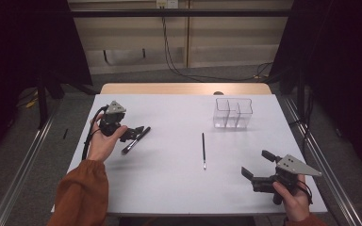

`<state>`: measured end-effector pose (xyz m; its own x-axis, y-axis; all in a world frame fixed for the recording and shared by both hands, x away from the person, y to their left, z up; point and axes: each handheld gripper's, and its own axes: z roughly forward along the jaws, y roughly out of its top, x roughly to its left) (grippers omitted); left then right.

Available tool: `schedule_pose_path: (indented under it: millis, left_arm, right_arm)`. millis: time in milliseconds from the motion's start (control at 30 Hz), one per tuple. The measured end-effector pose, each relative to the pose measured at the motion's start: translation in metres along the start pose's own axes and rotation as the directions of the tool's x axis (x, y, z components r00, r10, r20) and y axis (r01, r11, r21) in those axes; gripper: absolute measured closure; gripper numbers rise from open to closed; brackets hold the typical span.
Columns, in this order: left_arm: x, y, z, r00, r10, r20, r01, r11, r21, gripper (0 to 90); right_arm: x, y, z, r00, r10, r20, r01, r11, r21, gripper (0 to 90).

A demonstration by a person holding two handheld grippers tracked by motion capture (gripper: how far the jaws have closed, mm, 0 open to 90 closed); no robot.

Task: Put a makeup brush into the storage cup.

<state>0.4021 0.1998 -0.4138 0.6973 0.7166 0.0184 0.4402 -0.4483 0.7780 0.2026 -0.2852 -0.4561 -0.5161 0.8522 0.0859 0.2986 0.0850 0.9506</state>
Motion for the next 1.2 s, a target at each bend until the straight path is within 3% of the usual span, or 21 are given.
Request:
schedule_pose_path:
  millis: [67,100,167,200,267,467,700,900,1033,1067,1133,1167,1200]
  left_arm:
    - [0.000,0.002,0.003,1.0000,0.009,0.001,-0.009,0.9995,0.030,4.2]
    - [0.000,0.004,0.006,1.0000,0.007,-0.002,-0.007,0.9977,0.068,4.2]
    - [0.000,0.005,0.007,0.9999,0.013,-0.004,-0.013,0.9963,0.085,4.2]
    - [0.001,0.008,0.009,0.9991,0.041,-0.012,-0.039,0.9907,0.130,4.6]
    - [0.000,0.008,0.010,0.9986,0.050,-0.016,-0.047,0.9865,0.157,4.3]
    - [0.003,0.011,0.014,0.9996,0.027,0.003,-0.027,0.9741,0.225,4.6]
    - [0.006,0.011,0.021,0.9991,0.006,0.043,-0.019,0.9477,0.318,5.5]
    - [0.004,0.011,0.030,0.9973,0.010,0.072,-0.037,0.9197,0.391,5.5]
    - [0.002,0.009,0.036,0.9976,0.015,0.067,-0.041,0.9087,0.415,5.5]
    - [0.002,0.009,0.039,0.9976,0.017,0.067,-0.044,0.8990,0.436,7.5]
    - [0.001,0.009,0.040,0.9977,0.017,0.065,-0.044,0.8959,0.442,8.6]
    - [0.001,0.009,0.041,0.9973,0.026,0.068,-0.054,0.8867,0.459,8.0]
    - [0.001,0.008,0.043,0.9976,0.023,0.066,-0.051,0.8847,0.463,8.0]
  right_arm:
    - [0.000,0.000,0.000,1.0000,-0.001,0.000,0.001,1.000,0.000,0.0]
    - [0.000,0.000,0.000,1.0000,0.000,0.000,0.000,1.000,0.000,0.0]
    - [0.000,0.000,0.000,1.0000,0.000,0.000,0.000,1.000,0.000,0.0]
    - [0.000,0.000,0.000,1.0000,0.000,-0.001,0.000,1.000,0.001,0.0]
    - [0.000,0.000,0.000,1.0000,-0.001,-0.002,0.001,1.000,0.002,0.0]
    - [0.000,0.000,0.000,1.0000,0.001,-0.002,-0.001,1.000,0.002,0.0]
    - [0.000,0.000,0.000,1.0000,-0.001,-0.004,0.001,1.000,0.006,0.0]
    - [0.000,0.000,0.000,1.0000,-0.002,-0.004,0.002,1.000,0.006,0.0]
    - [0.000,0.000,0.000,1.0000,-0.003,-0.005,0.003,1.000,0.007,0.0]
    - [0.000,0.000,0.000,1.0000,-0.003,-0.005,0.003,1.000,0.007,0.0]
    - [0.000,0.000,0.001,1.0000,-0.002,-0.006,0.002,1.000,0.008,0.0]
    - [0.001,0.000,0.001,1.0000,-0.002,-0.006,0.002,1.000,0.008,0.0]
    - [0.001,0.000,0.001,1.0000,-0.002,-0.006,0.002,1.000,0.008,0.0]
